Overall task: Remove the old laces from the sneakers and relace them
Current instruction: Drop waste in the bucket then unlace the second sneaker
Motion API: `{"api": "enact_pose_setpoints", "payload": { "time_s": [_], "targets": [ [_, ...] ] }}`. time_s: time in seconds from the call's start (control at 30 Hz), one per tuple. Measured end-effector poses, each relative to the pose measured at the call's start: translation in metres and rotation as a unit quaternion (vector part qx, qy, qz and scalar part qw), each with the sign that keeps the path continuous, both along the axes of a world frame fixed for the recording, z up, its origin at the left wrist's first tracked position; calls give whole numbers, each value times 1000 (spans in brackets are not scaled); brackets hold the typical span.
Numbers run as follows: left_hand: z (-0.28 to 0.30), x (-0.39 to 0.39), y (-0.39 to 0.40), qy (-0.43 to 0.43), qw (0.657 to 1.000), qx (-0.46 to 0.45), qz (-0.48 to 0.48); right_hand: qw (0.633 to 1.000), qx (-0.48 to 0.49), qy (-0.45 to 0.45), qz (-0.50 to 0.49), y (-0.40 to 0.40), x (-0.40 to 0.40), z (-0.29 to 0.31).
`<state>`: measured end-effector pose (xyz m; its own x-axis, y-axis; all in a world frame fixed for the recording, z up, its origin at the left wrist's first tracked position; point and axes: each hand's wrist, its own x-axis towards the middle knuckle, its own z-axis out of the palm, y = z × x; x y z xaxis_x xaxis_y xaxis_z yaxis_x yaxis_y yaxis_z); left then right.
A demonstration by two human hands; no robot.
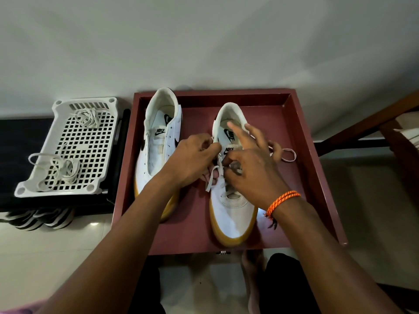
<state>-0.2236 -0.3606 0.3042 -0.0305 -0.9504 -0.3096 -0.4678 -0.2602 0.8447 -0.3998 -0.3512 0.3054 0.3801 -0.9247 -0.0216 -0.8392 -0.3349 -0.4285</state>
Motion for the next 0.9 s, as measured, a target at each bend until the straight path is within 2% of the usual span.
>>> {"api": "enact_pose_setpoints", "payload": {
  "time_s": [0.1, 0.2, 0.27, 0.33, 0.43, 0.57, 0.7, 0.83, 0.9],
  "targets": [
    [0, 1, 0, 14, 1000, 17, -14, 999, -21, -25, -6, -4, -5, 3],
    [5, -1, 0, 62, 997, 46, -21, 993, -53, -73, -78, -15, -19, 13],
    [6, -2, 0, 64, 997, 47, -21, 985, -54, -104, -125, -20, -30, 17],
    [6, -3, 1, 59, 997, 44, -21, 985, -57, -117, -116, -20, -32, 17],
    [6, -3, 1, 57, 997, 37, -19, 993, -47, -97, -42, -12, -15, 12],
    [6, -2, 2, 58, 998, 32, -18, 999, -43, 6, 2, -1, 2, -1],
    [6, -2, 2, 63, 997, 34, -26, 997, -64, -25, -32, -4, -2, 0],
    [7, -3, 2, 62, 997, 40, -22, 985, -102, -68, -122, -12, -15, 11],
    [8, -2, 4, 62, 997, 34, -19, 983, -119, -78, -121, -13, -15, 12]
  ]
}}
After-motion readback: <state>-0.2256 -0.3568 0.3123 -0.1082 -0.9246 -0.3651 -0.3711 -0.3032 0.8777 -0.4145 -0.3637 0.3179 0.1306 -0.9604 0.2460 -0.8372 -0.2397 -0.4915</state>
